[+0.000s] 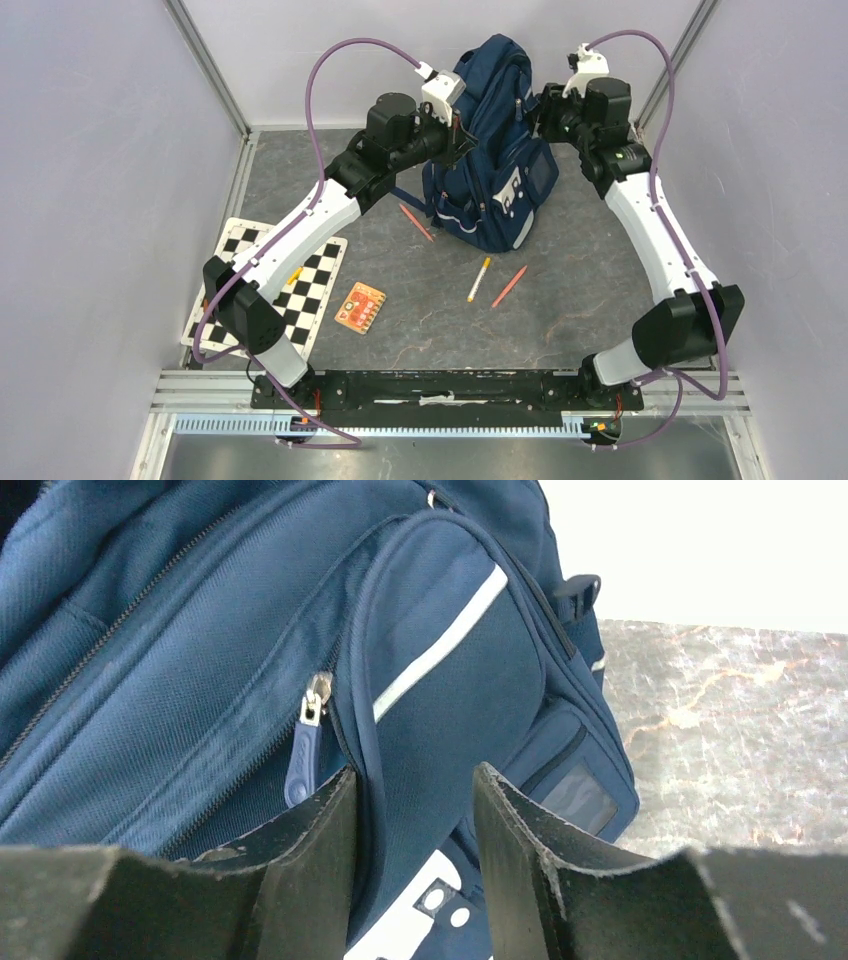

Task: Pack the student bag
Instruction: Unzip the student bag at the center of the board.

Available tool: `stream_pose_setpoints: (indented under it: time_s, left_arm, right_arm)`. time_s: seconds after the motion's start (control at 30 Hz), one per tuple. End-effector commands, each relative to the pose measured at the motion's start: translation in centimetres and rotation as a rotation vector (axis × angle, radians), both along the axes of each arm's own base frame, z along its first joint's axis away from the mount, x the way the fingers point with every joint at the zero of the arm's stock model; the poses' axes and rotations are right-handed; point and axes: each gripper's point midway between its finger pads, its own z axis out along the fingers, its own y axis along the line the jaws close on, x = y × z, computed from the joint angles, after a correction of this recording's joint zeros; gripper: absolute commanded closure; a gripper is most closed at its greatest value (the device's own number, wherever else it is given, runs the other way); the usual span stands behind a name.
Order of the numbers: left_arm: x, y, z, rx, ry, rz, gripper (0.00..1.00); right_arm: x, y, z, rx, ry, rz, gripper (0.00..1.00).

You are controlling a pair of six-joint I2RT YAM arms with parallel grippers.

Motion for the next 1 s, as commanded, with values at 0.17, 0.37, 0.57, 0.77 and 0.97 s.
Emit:
stream_pose_setpoints:
  time_s: [0.17, 0.37, 0.57, 0.77, 0.97]
  left_arm:
    - [-3.7, -0.3, 5.8, -0.045, -0.118, -0.136, 0.98]
    - [-3.2, 0.5, 5.5, -0.019, -0.104, -0.071, 0.98]
    - [-0.6, 4.7, 5.2, 0.030, -0.089, 0.194, 0.98]
    - [1.5, 7.6, 5.5, 0.045, -0.080, 0.293, 0.98]
    - [3.9, 9.2, 7.2, 0.028, -0.110, 0.334, 0.98]
  right_arm:
    - [3.5, 1.3, 2.3, -0.090, -0.074, 0.008, 0.49]
    - [5.5, -0.3, 4.0, -0.103, -0.096, -0.111, 0.57]
    - [4.9, -5.6, 3.9, -0.021, -0.071, -0.300, 0.68]
    - [2.9, -11.7, 0.8, 0.051, -0.030, -0.424, 0.77]
    - [1.3, -13.1, -0.5, 0.116, -0.027, -0.425, 0.88]
